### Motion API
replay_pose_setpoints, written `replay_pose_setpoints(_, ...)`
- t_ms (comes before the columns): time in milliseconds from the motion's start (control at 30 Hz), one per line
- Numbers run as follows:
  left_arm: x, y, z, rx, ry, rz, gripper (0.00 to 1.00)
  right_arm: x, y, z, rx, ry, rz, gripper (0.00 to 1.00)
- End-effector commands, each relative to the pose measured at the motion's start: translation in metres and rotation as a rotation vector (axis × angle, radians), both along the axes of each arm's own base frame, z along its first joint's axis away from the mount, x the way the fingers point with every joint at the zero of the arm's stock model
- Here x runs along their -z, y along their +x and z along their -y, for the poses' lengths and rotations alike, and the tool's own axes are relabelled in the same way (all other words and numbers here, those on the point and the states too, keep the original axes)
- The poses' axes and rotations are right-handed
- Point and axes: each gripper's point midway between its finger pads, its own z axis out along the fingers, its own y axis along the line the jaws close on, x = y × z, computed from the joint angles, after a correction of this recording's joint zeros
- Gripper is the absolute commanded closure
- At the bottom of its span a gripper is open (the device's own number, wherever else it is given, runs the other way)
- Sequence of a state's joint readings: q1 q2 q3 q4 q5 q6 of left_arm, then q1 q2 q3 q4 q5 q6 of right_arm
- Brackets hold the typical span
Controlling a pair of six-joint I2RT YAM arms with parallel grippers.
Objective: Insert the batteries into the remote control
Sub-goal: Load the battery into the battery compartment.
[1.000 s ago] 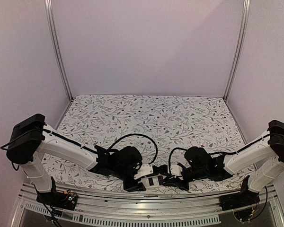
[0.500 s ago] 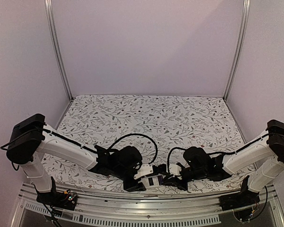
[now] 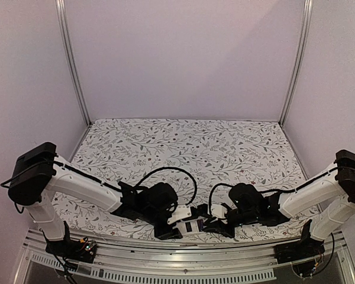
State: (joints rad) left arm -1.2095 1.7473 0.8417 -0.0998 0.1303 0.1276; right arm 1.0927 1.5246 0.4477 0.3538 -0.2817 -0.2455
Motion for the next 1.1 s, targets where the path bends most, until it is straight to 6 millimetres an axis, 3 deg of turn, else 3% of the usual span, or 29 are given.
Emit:
replay_pose_setpoints(0,0.016,0.013,-0.02,-0.05,0.087,0.01,0.47,-0.009,0.011,0.004,0.064,-0.012,0.024,0.8)
replay_pose_setpoints(333,0.021,0.01,-0.02,-0.062,0.104,-0.018,0.47,-0.055,0.011,-0.006,0.135,0.129,-0.081,0.7)
replay_pose_setpoints(567,0.022,0.01,-0.021,-0.07,0.107,-0.02,0.47,-0.058,0.022,-0.003,0.32,0.14,-0.223,0.65)
replay_pose_setpoints(700,0.022,0.009,-0.021,-0.083,0.109,-0.033,0.47,-0.051,0.034,0.008,0.624,0.044,-0.453,0.65)
replay_pose_setpoints(967,0.031,0.003,-0.023,-0.112,0.133,-0.082,0.48,-0.027,0.009,0.02,0.877,-0.076,-0.822,0.62)
replay_pose_setpoints(1067,0.034,0.0,-0.024,-0.132,0.142,-0.107,0.48,-0.029,0.002,0.017,0.906,-0.071,-0.903,0.62)
